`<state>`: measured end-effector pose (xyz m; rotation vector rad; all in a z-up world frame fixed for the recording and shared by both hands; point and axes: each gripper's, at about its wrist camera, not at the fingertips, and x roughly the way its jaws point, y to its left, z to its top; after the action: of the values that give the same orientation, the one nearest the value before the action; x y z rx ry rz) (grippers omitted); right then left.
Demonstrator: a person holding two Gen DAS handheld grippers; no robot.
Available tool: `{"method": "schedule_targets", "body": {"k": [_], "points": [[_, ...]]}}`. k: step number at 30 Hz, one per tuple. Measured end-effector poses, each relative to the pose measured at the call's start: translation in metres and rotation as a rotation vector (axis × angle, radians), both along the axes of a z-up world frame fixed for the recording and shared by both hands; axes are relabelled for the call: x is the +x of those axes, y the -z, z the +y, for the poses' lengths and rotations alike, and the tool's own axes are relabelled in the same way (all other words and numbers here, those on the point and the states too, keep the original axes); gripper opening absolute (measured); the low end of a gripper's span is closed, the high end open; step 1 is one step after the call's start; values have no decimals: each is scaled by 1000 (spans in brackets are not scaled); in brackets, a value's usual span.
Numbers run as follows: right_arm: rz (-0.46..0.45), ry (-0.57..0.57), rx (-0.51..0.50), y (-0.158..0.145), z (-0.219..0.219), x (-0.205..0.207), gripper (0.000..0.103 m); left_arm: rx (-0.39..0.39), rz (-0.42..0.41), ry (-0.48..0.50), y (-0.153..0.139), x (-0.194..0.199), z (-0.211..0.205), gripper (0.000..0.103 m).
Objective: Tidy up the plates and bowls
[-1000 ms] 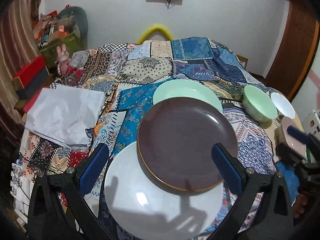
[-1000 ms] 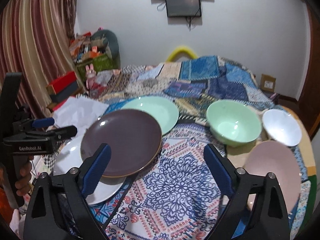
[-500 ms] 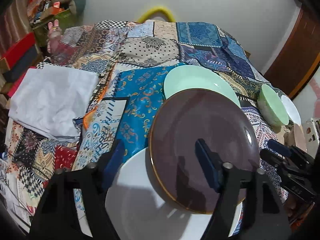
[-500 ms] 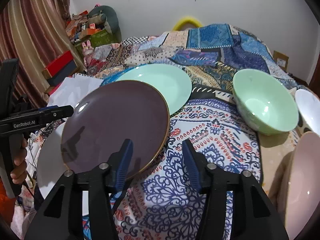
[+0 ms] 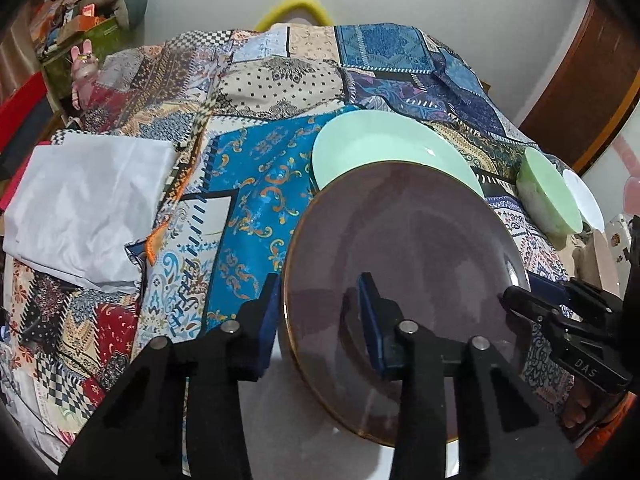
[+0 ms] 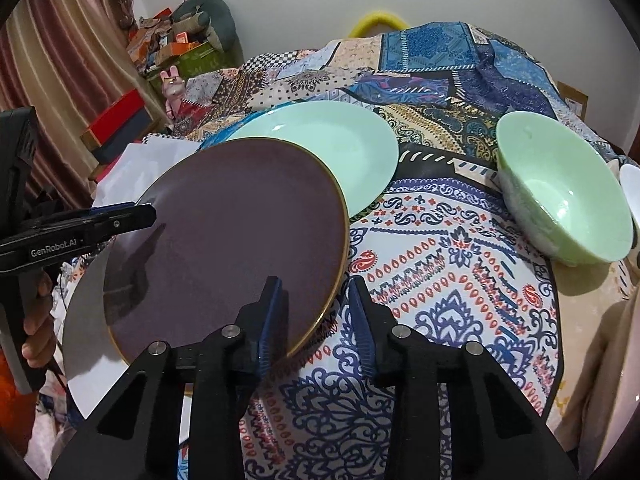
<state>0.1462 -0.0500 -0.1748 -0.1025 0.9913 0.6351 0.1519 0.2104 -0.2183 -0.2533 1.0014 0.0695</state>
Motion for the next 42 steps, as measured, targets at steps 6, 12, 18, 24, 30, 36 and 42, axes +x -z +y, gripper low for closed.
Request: {"method": "schedule_targets", "body": {"k": [6, 12, 18, 24, 30, 36, 42], "points": [[13, -2, 10, 2, 3, 4, 27, -12, 10, 0, 5, 2, 4, 29], [33, 0, 25, 4, 3, 8, 27, -40, 17, 13, 8, 4, 9, 28], [35, -3, 33, 4, 3, 7, 27, -24, 25, 18, 6, 5, 6, 28], [44, 12, 53, 3, -3, 6, 25, 23, 29, 19, 2, 2, -4, 28], [45, 26, 55, 0, -12, 3, 25, 17, 35, 34, 2, -1, -13, 28], [45, 47, 68, -4, -25, 1, 24, -6, 40, 49, 2, -4, -25, 28], [44, 66, 71, -6, -39, -4, 24, -19, 29, 64, -4, -9, -39, 28]]}}
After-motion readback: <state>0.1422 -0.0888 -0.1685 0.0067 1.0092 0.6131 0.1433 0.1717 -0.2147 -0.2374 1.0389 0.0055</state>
